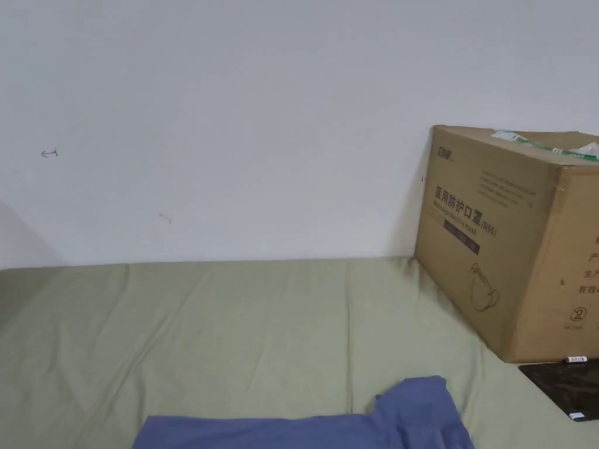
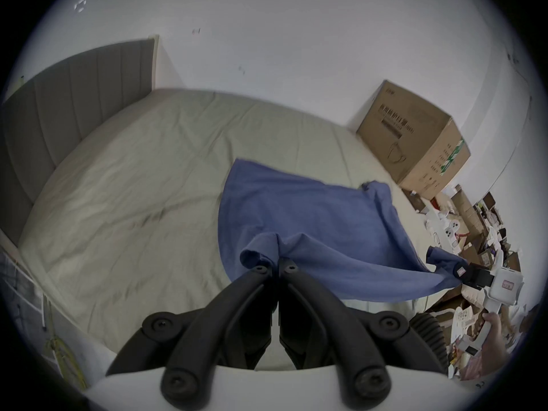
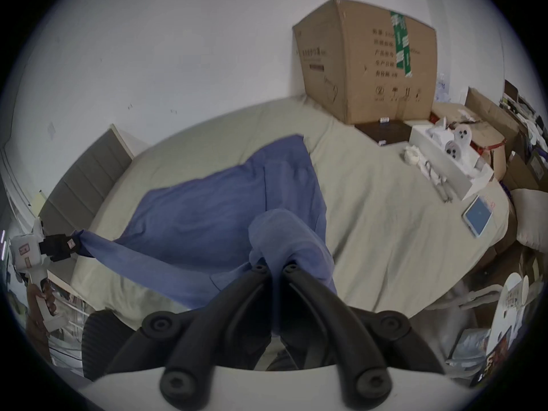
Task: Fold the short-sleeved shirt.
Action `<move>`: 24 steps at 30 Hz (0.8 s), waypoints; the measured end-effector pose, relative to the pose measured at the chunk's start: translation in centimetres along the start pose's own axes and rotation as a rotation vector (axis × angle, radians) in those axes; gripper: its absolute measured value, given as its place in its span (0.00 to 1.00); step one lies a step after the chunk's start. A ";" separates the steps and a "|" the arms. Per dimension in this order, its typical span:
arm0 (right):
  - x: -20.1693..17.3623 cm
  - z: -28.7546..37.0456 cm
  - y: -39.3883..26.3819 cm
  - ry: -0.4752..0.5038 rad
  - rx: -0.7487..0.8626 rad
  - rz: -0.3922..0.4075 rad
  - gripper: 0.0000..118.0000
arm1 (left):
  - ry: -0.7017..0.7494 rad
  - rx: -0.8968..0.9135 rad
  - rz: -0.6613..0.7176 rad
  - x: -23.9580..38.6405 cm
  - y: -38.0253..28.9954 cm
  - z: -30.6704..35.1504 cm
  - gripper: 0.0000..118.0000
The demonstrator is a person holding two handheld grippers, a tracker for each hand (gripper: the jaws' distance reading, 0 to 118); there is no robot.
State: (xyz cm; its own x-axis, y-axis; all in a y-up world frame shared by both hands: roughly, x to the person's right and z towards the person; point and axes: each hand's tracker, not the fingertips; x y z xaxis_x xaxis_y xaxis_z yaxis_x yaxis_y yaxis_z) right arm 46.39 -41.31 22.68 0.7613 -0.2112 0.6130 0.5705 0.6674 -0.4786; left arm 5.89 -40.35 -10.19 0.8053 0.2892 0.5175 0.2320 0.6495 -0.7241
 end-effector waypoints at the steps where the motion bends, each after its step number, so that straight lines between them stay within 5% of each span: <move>1: 0.0 -1.1 0.1 0.004 -0.042 -0.021 0.01 | -0.012 -0.031 0.030 -0.4 -0.2 -1.0 0.01; 4: 0.2 -3.2 -0.1 -0.008 -0.085 -0.105 0.04 | -0.028 -0.069 0.081 -0.9 -0.8 -2.8 0.10; 5: 0.2 -3.4 -0.1 -0.002 -0.080 -0.137 0.19 | -0.035 -0.066 0.097 -1.1 -1.1 -3.0 0.28; 6: 0.1 -3.5 -0.1 0.003 -0.079 -0.155 0.60 | -0.042 -0.055 0.113 -1.1 -1.3 -3.1 0.62; 7: 0.1 -3.4 0.0 0.017 -0.077 -0.171 0.85 | -0.056 -0.047 0.134 -1.2 -1.4 -3.1 0.83; 8: 0.0 -3.5 0.1 0.022 -0.091 -0.190 0.92 | -0.075 -0.049 0.152 -1.2 -1.4 -3.1 0.90; 15: -2.6 -0.3 2.5 0.047 0.076 -0.099 0.92 | -0.127 0.082 0.139 0.6 0.7 -0.1 0.88; 20: -5.1 3.5 3.8 0.185 0.378 -0.032 0.89 | -0.142 0.372 0.009 3.3 1.9 3.4 0.84; 22: -6.1 4.4 4.0 0.174 0.504 0.008 0.55 | -0.101 0.466 -0.058 4.7 1.9 4.4 0.58; 24: -7.4 4.4 4.7 0.087 0.538 0.046 0.04 | -0.048 0.506 -0.114 6.0 2.1 4.6 0.06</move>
State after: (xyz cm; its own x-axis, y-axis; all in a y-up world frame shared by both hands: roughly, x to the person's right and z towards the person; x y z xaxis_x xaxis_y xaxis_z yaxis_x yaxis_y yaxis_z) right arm 42.10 -33.44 18.64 0.8171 -0.2164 0.5343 0.3157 0.9435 -0.1007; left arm 8.65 -34.04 -6.49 0.7616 0.2215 0.6091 0.0140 0.9340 -0.3570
